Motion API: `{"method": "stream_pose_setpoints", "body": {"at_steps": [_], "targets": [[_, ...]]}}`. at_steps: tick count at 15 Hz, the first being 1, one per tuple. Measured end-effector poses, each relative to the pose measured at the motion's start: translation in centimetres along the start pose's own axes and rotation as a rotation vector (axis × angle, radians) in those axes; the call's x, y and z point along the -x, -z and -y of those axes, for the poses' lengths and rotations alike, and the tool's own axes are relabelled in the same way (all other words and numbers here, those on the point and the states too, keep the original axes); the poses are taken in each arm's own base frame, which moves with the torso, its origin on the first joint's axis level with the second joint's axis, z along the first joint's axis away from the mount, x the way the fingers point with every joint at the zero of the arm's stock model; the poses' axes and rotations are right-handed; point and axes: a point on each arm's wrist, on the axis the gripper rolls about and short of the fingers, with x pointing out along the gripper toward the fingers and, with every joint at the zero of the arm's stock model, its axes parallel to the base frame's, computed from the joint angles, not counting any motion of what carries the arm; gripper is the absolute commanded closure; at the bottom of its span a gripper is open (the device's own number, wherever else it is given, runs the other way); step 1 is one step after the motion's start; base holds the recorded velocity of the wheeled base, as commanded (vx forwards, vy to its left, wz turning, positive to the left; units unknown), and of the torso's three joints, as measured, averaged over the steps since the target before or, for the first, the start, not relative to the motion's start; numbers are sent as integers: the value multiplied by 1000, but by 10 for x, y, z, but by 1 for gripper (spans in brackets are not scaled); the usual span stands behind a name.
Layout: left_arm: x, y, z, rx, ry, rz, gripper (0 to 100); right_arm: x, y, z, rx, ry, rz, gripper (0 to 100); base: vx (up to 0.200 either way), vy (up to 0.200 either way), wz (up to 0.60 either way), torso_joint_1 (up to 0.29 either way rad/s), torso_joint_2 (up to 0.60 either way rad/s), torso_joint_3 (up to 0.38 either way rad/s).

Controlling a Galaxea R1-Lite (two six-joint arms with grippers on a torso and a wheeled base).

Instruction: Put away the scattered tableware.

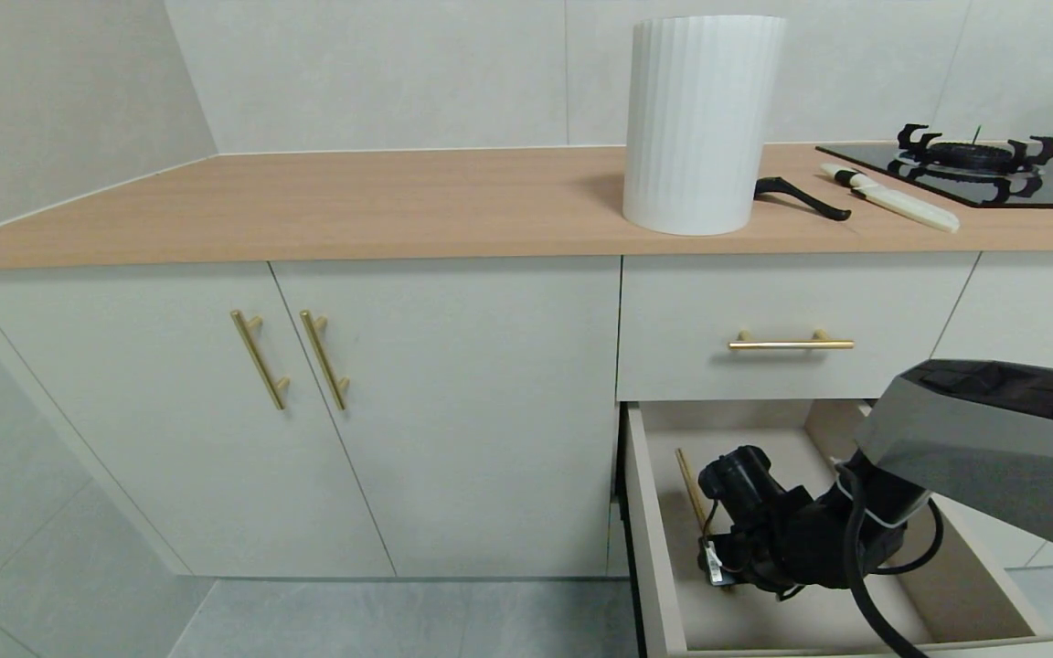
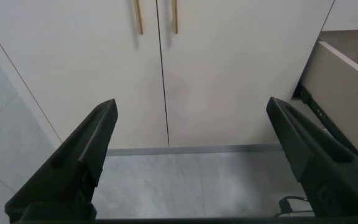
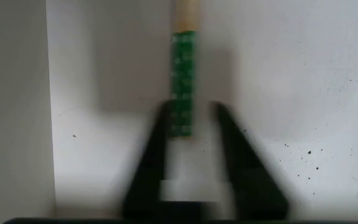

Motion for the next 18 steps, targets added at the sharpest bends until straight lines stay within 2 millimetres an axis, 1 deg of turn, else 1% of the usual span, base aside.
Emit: {"method": "stream_pose_setpoints", "body": {"at_steps": [4, 6, 9, 10, 14, 15, 18], "targets": [[0, 0, 0, 0, 0, 0, 0, 1, -1, 0, -1, -1, 3, 0, 0, 0, 0, 0, 0, 0], [0, 0, 0, 0, 0, 0, 0, 5, -3, 1, -5, -3, 12, 0, 0, 0, 0, 0, 0, 0], [0, 0, 0, 0, 0, 0, 0, 26, -17, 6, -25, -16, 60, 0, 0, 0, 0, 0, 0, 0], [0, 0, 0, 0, 0, 0, 0, 38, -22, 9, -32, -18, 73, 0, 0, 0, 0, 0, 0, 0], [0, 0, 0, 0, 0, 0, 0, 106, -50, 25, -75, -53, 200, 0, 0, 0, 0, 0, 0, 0], [0, 0, 0, 0, 0, 0, 0, 126, -57, 31, -81, -64, 254, 0, 0, 0, 0, 0, 0, 0], [0, 0, 0, 0, 0, 0, 0, 174, -69, 55, -101, -72, 388, 0, 0, 0, 0, 0, 0, 0]]}}
